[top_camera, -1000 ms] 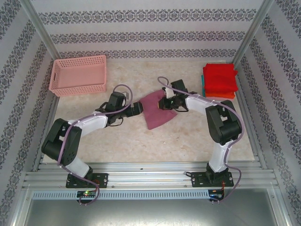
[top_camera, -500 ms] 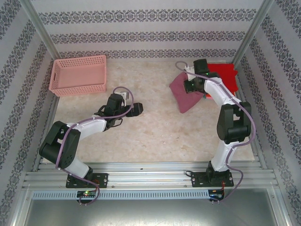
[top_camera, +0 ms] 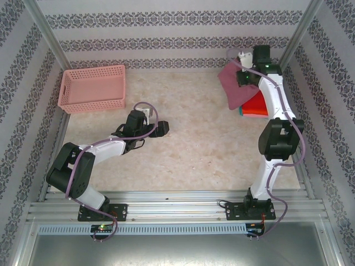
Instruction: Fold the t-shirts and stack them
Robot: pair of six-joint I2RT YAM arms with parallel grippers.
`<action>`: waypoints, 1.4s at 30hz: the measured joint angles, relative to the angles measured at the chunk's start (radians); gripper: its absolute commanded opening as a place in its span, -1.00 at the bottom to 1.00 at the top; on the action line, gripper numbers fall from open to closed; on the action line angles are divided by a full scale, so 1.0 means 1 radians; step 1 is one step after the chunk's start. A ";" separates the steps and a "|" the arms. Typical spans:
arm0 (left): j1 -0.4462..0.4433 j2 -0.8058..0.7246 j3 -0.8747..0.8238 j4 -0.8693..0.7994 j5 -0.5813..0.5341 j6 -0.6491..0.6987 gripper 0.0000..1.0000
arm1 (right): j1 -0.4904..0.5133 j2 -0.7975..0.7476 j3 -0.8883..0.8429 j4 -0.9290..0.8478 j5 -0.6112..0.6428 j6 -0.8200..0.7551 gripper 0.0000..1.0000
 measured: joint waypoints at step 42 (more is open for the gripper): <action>-0.011 -0.001 -0.029 0.037 -0.003 0.006 1.00 | -0.190 0.229 0.256 -0.124 -0.110 0.074 -1.00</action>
